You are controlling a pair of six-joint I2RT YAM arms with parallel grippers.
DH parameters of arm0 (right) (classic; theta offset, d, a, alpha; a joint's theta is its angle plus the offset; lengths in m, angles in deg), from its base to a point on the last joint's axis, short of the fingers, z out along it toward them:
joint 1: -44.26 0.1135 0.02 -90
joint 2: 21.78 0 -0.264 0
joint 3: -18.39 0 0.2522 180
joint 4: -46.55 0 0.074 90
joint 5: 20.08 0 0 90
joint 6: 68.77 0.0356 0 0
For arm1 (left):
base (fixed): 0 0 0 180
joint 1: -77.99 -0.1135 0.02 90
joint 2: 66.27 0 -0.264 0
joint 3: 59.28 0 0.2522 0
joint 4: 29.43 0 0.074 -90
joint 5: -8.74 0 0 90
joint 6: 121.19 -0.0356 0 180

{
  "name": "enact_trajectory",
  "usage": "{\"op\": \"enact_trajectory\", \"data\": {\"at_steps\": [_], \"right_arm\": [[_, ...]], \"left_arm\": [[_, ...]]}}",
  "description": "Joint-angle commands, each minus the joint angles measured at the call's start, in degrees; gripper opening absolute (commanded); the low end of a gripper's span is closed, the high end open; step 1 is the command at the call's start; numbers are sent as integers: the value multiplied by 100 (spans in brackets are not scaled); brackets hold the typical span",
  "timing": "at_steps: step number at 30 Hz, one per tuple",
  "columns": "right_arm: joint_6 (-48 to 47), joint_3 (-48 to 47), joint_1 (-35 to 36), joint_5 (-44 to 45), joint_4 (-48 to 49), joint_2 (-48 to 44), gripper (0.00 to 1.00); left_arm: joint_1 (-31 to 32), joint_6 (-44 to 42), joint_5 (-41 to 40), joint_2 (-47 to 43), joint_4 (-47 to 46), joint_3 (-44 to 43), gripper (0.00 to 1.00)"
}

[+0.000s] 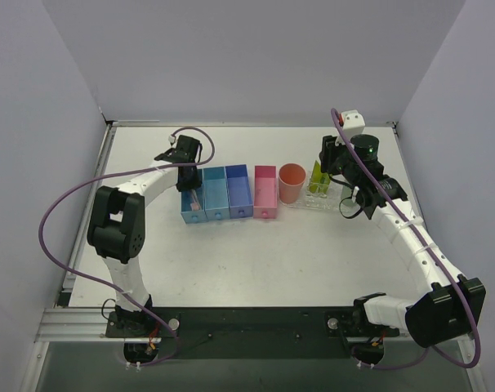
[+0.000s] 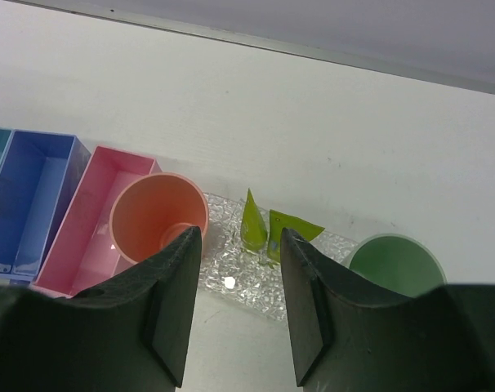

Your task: Prepare toiletry sets of a toothbrush and toothpaste on the tray

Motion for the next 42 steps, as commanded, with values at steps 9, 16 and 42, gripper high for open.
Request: {"op": "enact_trajectory", "data": {"at_steps": [9, 16, 42], "right_arm": [[161, -144, -32, -165, 72, -23, 39], [161, -144, -32, -156, 72, -41, 39], [188, -170, -23, -147, 81, -94, 39]], "left_arm": [[-42, -21, -121, 148, -293, -383, 36], [-42, 15, -130, 201, -170, -436, 25], [-25, 120, -226, -1108, -530, -67, 0]]}}
